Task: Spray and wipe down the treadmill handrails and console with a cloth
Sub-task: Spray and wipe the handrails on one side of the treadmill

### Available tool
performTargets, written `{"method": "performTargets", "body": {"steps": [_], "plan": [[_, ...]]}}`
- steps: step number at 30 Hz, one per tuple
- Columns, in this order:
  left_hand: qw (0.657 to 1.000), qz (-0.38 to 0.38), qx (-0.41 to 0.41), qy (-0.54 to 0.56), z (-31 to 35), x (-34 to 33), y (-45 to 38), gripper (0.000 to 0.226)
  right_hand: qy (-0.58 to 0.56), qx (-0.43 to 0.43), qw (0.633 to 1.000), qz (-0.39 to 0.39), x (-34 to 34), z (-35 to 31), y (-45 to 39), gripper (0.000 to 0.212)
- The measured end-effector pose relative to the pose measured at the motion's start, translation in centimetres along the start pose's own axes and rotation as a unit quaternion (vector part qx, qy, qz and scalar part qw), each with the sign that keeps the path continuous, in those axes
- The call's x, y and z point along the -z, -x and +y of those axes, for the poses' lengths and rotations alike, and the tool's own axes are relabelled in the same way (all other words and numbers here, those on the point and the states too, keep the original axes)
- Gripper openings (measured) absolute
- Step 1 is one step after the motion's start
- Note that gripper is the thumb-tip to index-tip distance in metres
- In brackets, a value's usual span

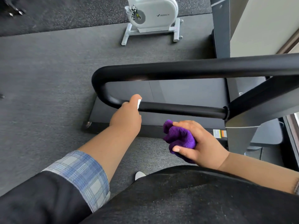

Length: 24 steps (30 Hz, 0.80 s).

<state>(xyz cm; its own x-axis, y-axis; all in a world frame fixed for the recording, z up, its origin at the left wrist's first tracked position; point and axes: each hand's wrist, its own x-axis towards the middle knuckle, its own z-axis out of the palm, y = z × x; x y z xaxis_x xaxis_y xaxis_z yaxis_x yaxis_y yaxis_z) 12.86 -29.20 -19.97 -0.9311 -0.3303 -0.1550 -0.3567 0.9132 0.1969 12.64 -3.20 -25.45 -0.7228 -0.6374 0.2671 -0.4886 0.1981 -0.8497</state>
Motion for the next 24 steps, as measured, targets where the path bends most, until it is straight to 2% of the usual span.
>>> {"method": "performTargets", "body": {"steps": [4,7,11,17,24], "plan": [[1.0,-0.002,-0.009,-0.001,0.3,-0.4,-0.2,0.039,0.0,-0.001,1.0,0.011,0.3,0.1,0.6,0.065],[1.0,0.008,-0.028,0.007,1.4,-0.3,-0.2,0.045,0.008,0.003,1.0,0.025,0.9,0.3,1.3,0.064],[0.996,0.02,-0.084,-0.011,4.5,-0.4,-0.1,0.05,0.012,-0.007,0.999,0.044,1.9,0.2,2.2,0.063],[0.982,-0.013,-0.178,-0.057,10.4,-1.9,0.3,0.054,0.021,-0.032,0.997,0.067,3.4,0.3,3.9,0.064],[0.98,-0.046,-0.177,-0.077,12.7,-2.8,0.2,0.052,0.012,-0.051,0.994,0.097,4.6,0.8,5.7,0.062]]}}
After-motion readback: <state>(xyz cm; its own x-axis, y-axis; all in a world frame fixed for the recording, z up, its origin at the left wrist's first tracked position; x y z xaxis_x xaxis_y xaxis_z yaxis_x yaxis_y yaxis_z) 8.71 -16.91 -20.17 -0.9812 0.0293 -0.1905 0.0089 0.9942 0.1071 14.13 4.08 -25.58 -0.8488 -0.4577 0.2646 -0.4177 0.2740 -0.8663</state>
